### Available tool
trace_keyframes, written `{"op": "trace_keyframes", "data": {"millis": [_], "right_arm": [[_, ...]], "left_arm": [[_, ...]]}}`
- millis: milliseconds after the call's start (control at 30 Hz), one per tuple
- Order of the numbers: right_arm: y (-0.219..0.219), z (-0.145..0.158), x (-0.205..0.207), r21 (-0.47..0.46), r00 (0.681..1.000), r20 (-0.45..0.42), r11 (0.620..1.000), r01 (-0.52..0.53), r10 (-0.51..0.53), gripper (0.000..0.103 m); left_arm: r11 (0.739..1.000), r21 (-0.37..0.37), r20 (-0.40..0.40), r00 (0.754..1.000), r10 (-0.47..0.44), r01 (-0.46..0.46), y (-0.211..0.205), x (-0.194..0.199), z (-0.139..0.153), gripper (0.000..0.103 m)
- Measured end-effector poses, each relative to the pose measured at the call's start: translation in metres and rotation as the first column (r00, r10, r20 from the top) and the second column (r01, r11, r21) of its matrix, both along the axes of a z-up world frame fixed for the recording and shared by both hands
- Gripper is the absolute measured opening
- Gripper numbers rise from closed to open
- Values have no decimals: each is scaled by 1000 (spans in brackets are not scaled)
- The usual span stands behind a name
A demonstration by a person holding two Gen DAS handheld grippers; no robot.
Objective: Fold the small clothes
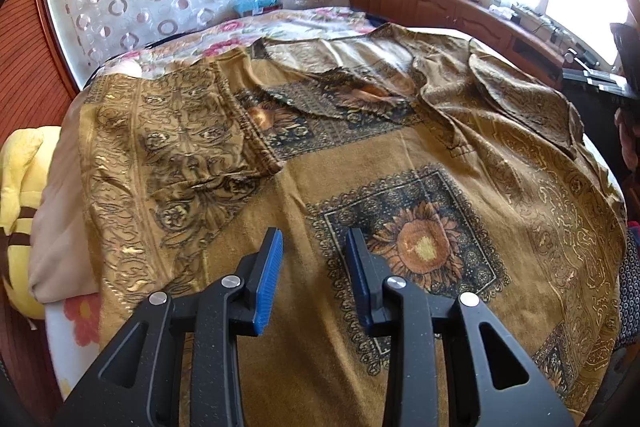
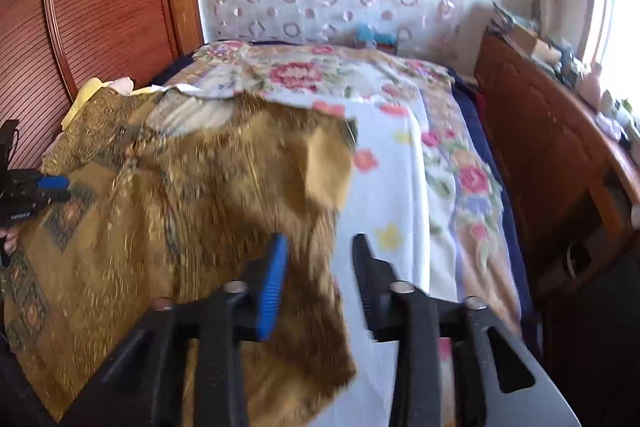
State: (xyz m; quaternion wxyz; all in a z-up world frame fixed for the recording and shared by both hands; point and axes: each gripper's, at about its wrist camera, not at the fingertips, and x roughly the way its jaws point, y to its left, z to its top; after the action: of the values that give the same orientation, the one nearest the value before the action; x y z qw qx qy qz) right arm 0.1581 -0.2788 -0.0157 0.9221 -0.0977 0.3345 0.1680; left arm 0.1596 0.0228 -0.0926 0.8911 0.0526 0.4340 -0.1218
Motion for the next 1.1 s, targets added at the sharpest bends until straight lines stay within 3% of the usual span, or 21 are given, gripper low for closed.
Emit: {"op": "trace_keyframes", "data": {"millis": [233, 400, 467, 567, 600, 633, 800, 967, 1100], "right_arm": [[41, -9, 60, -50, 996, -71, 997, -65, 62, 42], [51, -29, 97, -134, 984, -168, 987, -86, 63, 41], [48, -29, 101, -112, 982, -170, 989, -98, 78, 41], [41, -28, 101, -101, 984, -148, 988, -115, 99, 16], [40, -28, 100, -104, 984, -140, 987, -121, 106, 3], [38, -27, 98, -101, 985, -135, 988, -121, 107, 1], [8, -13, 92, -59, 999, -30, 998, -15, 14, 1], [-28, -15, 106, -3, 995, -65, 997, 76, -76, 1], [-31, -23, 109, 29, 991, -85, 994, 102, -99, 2]], "left_arm": [[998, 6, 119, 991, 64, -65, 19, 8, 35, 34], [987, 10, 130, 979, 160, -162, 56, 32, 43, 34], [982, 5, 123, 975, 185, -187, 67, 40, 41, 34], [973, -9, 109, 967, 230, -231, 87, 55, 37, 34], [971, -13, 108, 965, 240, -240, 91, 58, 35, 34], [969, -17, 109, 962, 249, -248, 94, 61, 35, 34], [962, -12, 117, 955, 272, -272, 109, 73, 33, 34], [959, -12, 99, 954, 283, -283, 118, 87, 28, 34], [958, -7, 90, 953, 288, -288, 122, 96, 26, 34]]}}
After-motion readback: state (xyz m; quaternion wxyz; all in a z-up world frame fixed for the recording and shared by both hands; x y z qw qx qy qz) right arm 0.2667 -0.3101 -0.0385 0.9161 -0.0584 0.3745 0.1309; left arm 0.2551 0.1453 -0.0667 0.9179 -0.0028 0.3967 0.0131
